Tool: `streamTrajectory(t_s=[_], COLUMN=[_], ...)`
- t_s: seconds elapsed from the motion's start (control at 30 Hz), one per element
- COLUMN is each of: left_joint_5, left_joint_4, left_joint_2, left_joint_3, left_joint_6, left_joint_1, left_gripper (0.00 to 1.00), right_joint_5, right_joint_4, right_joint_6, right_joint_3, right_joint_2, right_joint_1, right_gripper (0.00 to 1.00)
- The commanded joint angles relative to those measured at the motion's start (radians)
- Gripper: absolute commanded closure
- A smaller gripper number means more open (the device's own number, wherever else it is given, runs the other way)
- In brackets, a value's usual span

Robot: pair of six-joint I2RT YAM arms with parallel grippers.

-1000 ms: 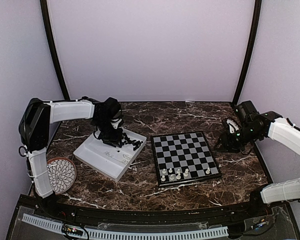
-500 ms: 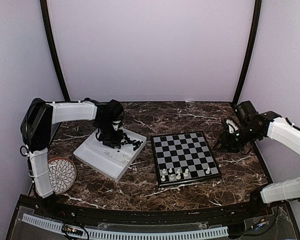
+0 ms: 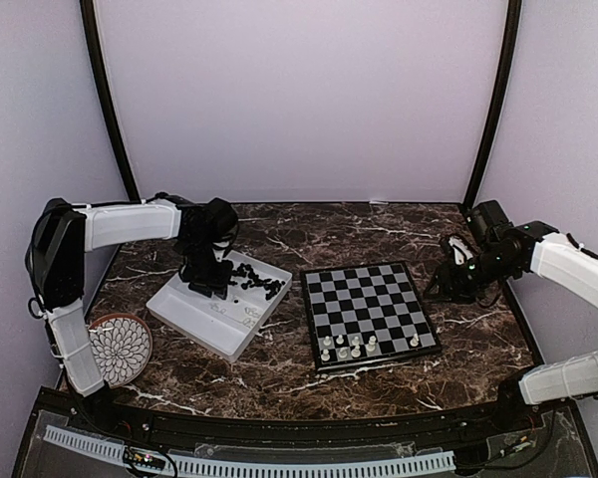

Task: Set up the chess pieces on the board
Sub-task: Pick up the rook from the storage box.

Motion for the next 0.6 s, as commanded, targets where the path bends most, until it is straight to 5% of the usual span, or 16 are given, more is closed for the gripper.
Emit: streamTrajectory(t_s=[0.0, 0.57], left_joint_5=[-0.023, -0.012], left_joint_4=[-0.043, -0.037], left_joint_2=[-0.008, 0.052], left_joint_3=[-0.026, -0.025], left_joint_6=[-0.007, -0.005], left_joint_1=[0.012, 0.032], left_gripper=[0.63, 0.75], right_joint_5=[-0.007, 0.006], right_joint_4=[0.015, 0.000], right_joint_6=[-0.011, 0.007], right_joint_3=[-0.005, -0.033], right_joint_2=[-0.013, -0.060], right_joint_1=[0.005, 0.004], right_gripper=[0.57, 0.58])
